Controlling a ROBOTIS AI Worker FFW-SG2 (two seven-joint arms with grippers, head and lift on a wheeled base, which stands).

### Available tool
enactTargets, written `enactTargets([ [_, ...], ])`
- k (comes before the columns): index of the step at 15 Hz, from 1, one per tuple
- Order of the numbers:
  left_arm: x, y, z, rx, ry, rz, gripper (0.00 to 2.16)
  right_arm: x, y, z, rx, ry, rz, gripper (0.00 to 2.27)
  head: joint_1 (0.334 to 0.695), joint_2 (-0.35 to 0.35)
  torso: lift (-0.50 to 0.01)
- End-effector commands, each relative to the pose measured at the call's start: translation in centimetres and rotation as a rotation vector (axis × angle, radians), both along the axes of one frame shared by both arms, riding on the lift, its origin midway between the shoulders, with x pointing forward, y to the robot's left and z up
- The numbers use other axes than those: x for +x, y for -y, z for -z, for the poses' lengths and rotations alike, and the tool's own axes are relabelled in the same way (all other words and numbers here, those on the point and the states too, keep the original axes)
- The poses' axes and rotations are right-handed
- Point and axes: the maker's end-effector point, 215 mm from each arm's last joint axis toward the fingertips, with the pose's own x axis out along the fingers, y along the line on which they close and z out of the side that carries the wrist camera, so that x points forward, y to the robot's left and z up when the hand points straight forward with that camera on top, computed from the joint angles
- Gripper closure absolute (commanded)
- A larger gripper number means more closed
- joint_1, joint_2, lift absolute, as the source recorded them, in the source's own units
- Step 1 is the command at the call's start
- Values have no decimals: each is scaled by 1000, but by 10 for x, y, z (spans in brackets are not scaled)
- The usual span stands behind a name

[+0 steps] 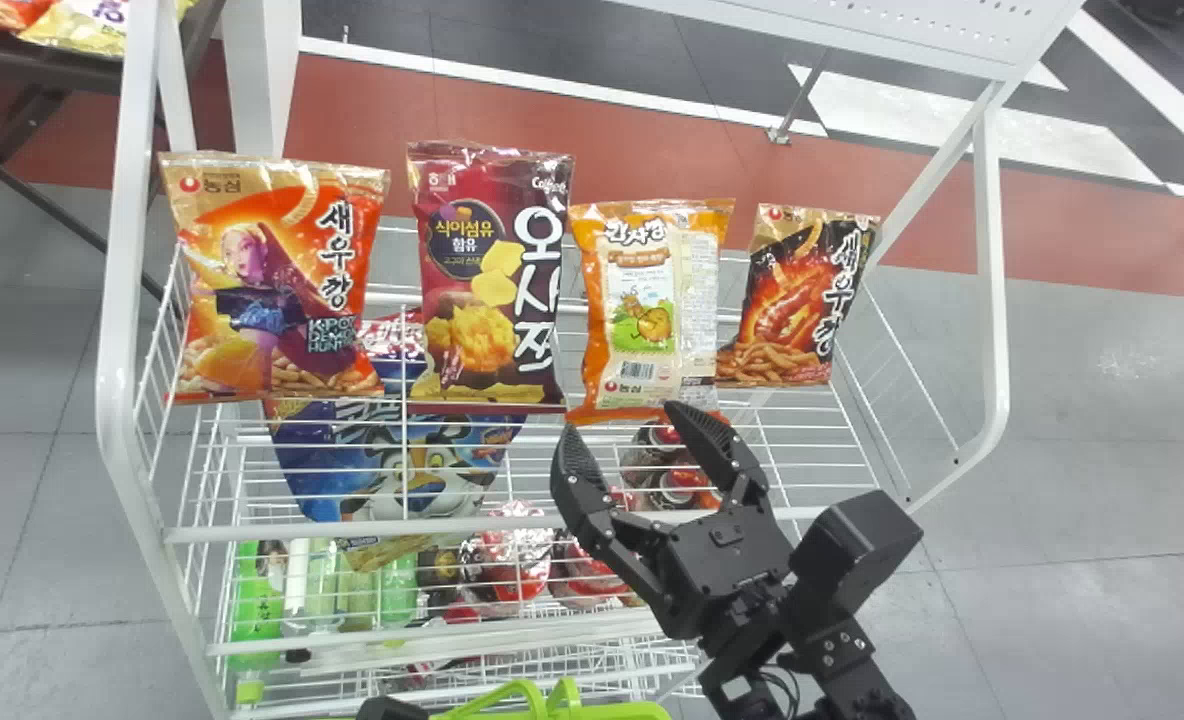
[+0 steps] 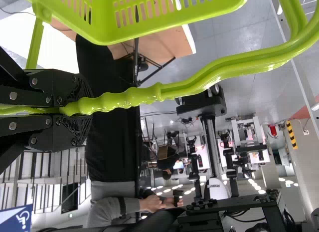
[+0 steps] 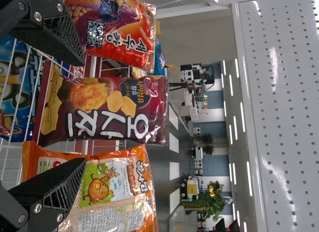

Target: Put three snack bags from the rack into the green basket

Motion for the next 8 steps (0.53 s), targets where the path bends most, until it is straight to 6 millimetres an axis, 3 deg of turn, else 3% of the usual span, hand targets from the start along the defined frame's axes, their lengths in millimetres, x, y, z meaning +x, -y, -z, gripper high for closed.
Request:
enactTargets([
  [1,-1,1,-1,0,-3,3,1173,1,-1,-1,1,4,-2,147,695,-350,0],
  [8,-2,1,-4,-5,-4,0,1173,7,-7,-8,10,34,-11,147,695,-350,0],
])
